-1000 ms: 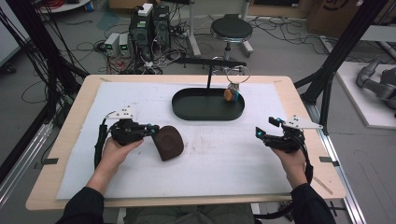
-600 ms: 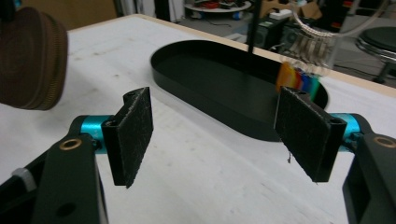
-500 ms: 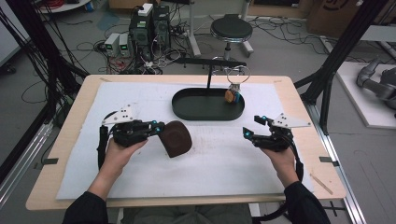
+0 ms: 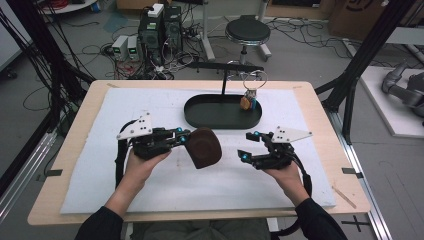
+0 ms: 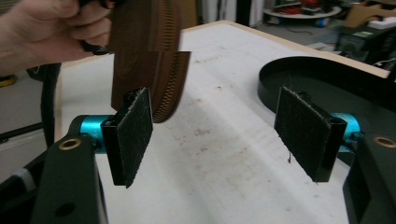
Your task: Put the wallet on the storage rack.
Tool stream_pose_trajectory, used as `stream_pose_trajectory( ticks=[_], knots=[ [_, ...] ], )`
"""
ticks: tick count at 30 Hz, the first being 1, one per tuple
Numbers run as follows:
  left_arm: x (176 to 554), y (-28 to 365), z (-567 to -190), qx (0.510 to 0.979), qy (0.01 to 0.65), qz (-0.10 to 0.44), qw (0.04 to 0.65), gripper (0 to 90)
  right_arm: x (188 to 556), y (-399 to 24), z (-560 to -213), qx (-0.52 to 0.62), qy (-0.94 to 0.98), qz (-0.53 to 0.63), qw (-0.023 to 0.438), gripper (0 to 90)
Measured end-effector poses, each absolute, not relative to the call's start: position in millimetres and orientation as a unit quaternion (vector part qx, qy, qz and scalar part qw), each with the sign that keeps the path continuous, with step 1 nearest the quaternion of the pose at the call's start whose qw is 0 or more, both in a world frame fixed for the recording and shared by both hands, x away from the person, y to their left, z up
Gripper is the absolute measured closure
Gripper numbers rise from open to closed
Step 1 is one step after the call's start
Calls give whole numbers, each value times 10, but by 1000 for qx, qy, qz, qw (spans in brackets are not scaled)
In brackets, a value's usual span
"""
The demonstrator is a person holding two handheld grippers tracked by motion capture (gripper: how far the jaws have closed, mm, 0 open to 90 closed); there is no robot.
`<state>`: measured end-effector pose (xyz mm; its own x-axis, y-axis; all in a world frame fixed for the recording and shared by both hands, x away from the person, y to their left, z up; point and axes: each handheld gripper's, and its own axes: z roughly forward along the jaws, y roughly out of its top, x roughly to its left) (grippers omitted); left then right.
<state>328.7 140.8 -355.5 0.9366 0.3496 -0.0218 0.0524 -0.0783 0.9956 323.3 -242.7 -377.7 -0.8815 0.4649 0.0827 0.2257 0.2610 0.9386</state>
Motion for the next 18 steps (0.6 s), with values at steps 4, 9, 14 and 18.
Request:
stream_pose_trajectory(
  ticks=[4,9,14,18],
  knots=[
    [3270,1359,-3546,718,135,121,672,868,3218,-2331,-3789,214,789,569,91,283],
    [3274,1303,-3547,702,137,116,690,869,3229,-2253,-3813,222,784,577,65,279],
    [3251,1211,-3540,694,122,107,701,869,3239,-2172,-3843,218,783,581,37,268],
    [3226,1147,-3538,688,115,108,708,869,3236,-2125,-3861,207,788,579,22,356]
  ],
)
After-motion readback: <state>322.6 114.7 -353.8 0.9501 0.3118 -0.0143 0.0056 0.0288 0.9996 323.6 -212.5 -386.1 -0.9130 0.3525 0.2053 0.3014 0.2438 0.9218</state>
